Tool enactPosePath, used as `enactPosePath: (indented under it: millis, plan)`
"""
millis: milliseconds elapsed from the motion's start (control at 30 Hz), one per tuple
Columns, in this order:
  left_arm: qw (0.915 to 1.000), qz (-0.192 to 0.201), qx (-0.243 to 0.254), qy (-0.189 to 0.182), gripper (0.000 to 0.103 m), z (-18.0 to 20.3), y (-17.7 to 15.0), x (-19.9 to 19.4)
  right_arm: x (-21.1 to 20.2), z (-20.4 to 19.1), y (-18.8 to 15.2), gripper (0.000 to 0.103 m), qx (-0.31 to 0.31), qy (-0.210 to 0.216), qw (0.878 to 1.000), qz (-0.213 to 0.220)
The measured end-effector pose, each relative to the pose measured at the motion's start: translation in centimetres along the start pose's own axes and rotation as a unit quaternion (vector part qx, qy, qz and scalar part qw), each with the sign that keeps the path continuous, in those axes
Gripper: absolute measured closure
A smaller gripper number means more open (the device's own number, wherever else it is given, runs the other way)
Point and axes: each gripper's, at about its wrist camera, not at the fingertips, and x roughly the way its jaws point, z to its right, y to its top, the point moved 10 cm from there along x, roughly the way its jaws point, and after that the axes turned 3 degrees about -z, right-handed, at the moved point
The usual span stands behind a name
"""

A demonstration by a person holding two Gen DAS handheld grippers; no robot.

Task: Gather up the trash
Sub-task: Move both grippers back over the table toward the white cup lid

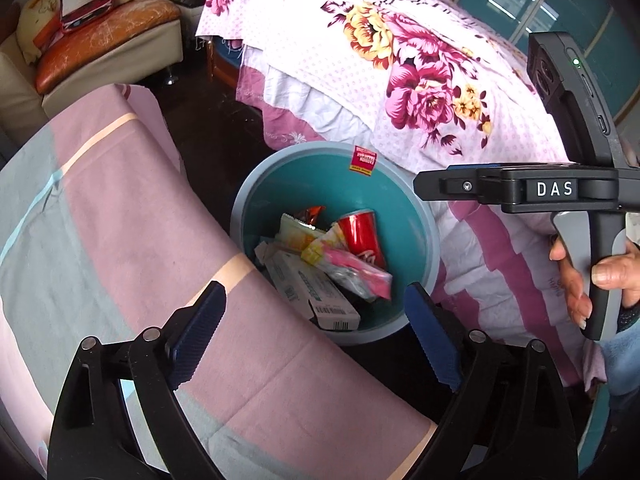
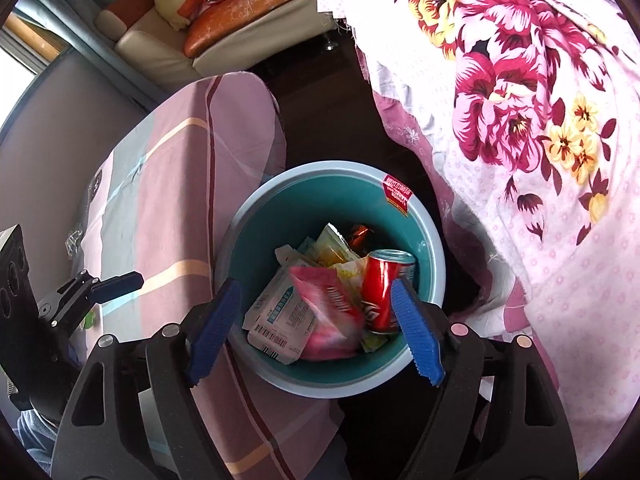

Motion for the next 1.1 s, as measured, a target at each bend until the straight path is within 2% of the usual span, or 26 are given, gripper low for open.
enactPosePath:
  millis: [533,833,1100]
  plan:
    - [0.9992,0.030,-0.026,0.004,0.011,-3.4,-2.9,-4.0,-0.8,-5.5,-0.2,0.027,-0.045,-0.023,0.999,-0.002]
    - [0.9959,0.054,-0.070,0.020,0.011,-8.6,-6.7,-7.7,0.5,-11.8,-1.5,0.027,-0.095,-0.024,0.995,-0.019]
    - [0.9897,0.064,-0.113,0.059,0.011,-15.7,-12.7,-11.5,2.7,-19.0,-3.4,0.027,-0.154,-0.016,0.987,-0.044]
